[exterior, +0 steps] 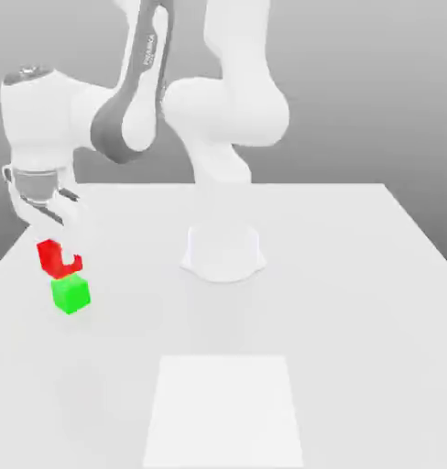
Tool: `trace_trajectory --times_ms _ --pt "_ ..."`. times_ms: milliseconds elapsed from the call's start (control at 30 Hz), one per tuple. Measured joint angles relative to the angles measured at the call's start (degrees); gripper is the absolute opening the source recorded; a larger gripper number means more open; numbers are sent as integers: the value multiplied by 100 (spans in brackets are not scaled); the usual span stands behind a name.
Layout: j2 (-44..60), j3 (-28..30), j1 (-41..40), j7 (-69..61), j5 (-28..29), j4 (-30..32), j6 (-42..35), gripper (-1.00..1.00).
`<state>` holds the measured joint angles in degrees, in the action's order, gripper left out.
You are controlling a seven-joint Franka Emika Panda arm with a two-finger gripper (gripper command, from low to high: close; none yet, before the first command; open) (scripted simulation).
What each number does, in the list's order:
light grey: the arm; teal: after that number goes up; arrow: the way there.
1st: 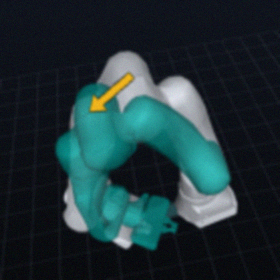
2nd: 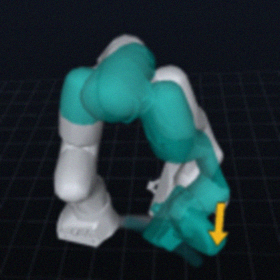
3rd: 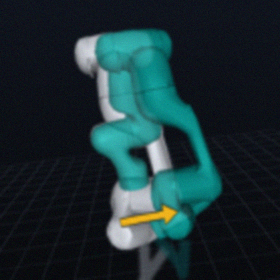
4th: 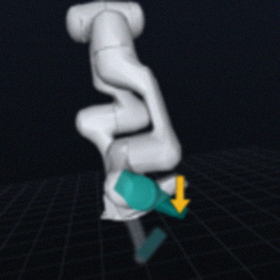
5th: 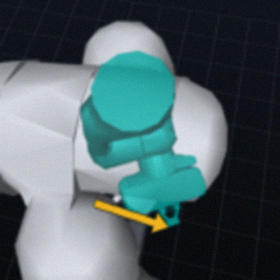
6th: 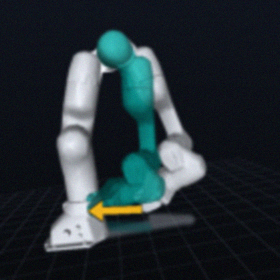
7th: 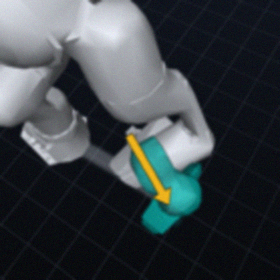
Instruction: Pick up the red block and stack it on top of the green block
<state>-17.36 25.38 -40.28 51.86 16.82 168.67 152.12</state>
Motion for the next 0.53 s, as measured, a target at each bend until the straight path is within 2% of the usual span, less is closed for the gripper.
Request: trace_trajectory --times_ms 67,400,533 --pt "68 162 -45 17 -184 57 86 -100" --pt "1257 706 894 -1073 -1855 34 1119 -100" --pt "1718 759 1014 -1177 -2008 50 1648 -100"
